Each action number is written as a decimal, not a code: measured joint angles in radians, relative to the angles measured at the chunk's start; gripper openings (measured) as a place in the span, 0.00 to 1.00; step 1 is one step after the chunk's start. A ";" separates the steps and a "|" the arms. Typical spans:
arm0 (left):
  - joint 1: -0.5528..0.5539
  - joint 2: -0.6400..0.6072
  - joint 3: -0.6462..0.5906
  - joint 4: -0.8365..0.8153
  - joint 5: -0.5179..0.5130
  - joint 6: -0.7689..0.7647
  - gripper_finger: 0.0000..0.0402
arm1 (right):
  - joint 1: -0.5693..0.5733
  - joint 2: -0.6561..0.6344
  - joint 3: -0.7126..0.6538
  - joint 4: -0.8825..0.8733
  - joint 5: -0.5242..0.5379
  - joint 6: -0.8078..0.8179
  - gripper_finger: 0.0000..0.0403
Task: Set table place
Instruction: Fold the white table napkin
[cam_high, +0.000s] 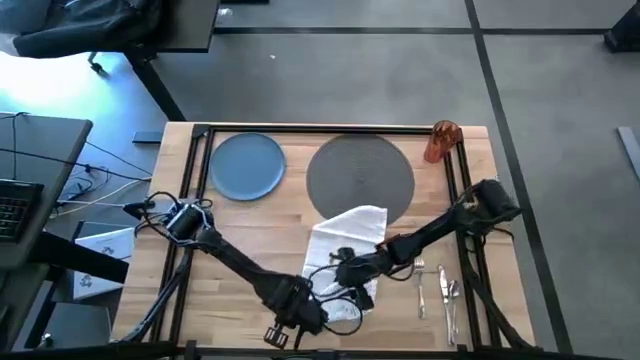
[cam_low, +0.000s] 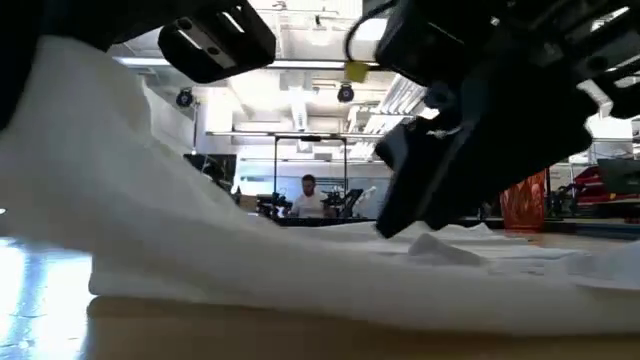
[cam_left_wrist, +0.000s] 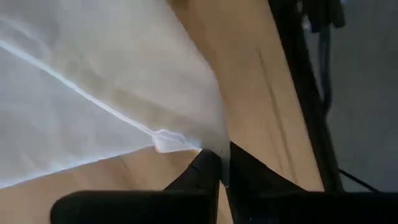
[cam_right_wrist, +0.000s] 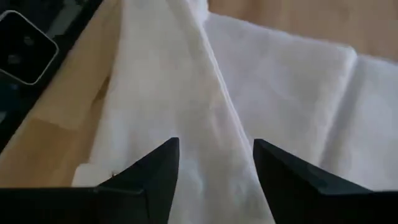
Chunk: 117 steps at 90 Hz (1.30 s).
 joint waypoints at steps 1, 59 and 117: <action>-0.001 0.000 -0.002 0.005 -0.004 0.000 0.00 | 0.000 0.005 0.006 -0.005 0.000 -0.004 0.44; -0.059 -0.011 -0.003 0.042 -0.261 0.125 0.00 | -0.081 0.100 0.096 0.230 -0.308 -0.111 0.55; -0.074 -0.038 0.047 0.021 -0.372 0.148 0.00 | -0.094 0.283 0.317 0.105 -0.701 -0.085 0.45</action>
